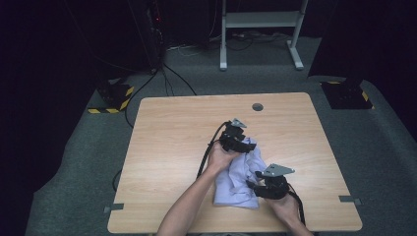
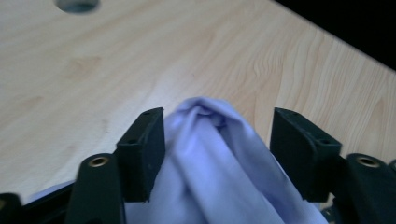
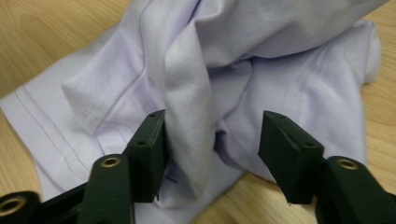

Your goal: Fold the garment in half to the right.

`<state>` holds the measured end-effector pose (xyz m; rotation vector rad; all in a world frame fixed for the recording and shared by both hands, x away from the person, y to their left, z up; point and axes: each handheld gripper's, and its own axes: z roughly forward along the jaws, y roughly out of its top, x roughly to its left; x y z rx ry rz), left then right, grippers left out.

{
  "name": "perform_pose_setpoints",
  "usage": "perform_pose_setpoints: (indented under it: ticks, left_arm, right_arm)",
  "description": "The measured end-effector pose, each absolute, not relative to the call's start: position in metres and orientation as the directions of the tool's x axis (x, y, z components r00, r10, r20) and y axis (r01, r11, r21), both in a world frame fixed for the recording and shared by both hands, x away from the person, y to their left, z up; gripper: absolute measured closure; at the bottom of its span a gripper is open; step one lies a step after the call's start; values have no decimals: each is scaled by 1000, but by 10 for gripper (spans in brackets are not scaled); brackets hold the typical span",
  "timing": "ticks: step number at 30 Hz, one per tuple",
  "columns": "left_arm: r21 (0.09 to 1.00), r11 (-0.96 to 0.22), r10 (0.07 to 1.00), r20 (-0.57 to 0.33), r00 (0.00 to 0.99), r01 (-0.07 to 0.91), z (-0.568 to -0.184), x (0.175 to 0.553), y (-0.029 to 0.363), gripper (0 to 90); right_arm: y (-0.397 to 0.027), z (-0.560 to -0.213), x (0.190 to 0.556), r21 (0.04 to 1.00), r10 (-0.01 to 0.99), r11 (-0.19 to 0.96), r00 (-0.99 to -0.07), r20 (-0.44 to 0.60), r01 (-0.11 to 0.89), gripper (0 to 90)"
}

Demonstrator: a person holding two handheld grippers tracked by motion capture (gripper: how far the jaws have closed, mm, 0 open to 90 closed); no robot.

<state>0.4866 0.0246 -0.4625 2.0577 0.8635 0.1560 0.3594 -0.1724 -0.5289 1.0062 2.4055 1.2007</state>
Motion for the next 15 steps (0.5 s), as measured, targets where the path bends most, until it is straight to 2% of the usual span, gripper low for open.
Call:
perform_pose_setpoints:
  ticks: [6,15]
  left_arm:
    - [809,-279,706,-193,681,518,-456,475,64,277]
    - [758,-296,793,-144,593,580,-489,454,95,229]
  right_arm:
    - [-186,-529,360,779,703,425,-711,37,461,332]
    - [-192,-534,363,762,735,433,-678,11,482,290]
